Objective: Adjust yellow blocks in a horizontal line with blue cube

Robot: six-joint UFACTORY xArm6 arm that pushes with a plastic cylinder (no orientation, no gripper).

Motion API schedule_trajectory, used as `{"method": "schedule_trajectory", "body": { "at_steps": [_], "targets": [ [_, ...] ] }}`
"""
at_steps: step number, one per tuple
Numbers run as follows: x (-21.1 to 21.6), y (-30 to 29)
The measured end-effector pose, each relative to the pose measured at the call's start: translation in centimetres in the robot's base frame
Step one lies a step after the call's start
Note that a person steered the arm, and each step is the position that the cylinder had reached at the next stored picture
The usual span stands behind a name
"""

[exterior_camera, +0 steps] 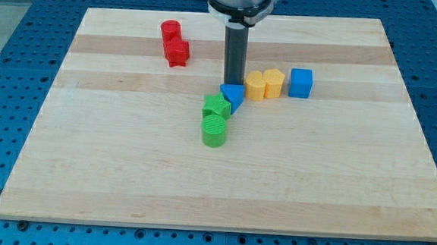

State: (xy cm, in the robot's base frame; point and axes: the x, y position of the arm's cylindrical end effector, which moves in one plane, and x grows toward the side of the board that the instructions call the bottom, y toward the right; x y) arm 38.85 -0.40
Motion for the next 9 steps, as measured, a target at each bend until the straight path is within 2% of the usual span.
{"method": "schedule_trajectory", "body": {
  "at_steps": [1,3,6,9],
  "targets": [
    [2.4,-0.7],
    [3.5,0.4],
    [-0.8,0.9],
    [0.3,0.9]
  ]
}}
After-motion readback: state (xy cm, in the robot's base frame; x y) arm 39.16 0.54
